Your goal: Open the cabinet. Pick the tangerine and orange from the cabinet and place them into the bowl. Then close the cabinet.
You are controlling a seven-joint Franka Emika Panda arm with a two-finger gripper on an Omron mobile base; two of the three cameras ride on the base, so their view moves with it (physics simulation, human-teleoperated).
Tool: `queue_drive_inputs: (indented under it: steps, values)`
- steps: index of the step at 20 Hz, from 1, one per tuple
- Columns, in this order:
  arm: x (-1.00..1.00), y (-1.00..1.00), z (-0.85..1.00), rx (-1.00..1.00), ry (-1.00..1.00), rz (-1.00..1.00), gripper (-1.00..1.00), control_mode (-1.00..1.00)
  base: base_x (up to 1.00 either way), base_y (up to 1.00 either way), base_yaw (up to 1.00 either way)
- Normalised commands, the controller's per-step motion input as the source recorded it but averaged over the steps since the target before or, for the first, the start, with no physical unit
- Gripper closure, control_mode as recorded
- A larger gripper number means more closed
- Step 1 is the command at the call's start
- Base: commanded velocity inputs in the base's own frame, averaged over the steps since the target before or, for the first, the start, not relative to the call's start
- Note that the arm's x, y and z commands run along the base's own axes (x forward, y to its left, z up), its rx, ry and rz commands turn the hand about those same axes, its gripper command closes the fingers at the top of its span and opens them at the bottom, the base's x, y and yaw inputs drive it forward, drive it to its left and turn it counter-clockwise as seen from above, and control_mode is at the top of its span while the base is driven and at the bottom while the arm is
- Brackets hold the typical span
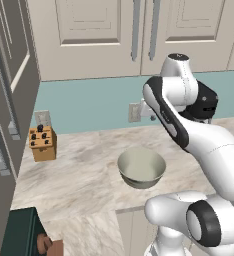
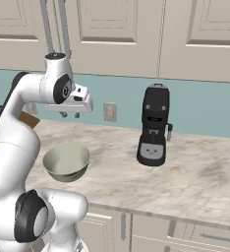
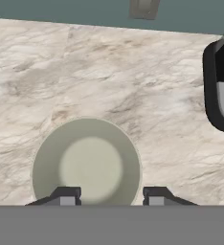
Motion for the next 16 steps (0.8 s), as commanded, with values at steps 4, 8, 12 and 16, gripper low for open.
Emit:
queue_drive_inputs:
  steps: [4, 8, 12, 16]
  values:
    - [0.0, 0.0, -0.01, 0.0, 0.0, 0.0, -1.0, -1.0, 0.0, 0.0, 0.0]
    - [0.0, 0.0, 0.0, 0.0, 0.0, 0.0, -1.0, -1.0, 0.0, 0.0, 0.0]
    - [0.0, 0.0, 0.0, 0.0, 0.0, 0.0, -1.0, -1.0, 0.0, 0.0, 0.0]
    - [0.0, 0.0, 0.0, 0.0, 0.0, 0.0, -1.0, -1.0, 0.0, 0.0, 0.0]
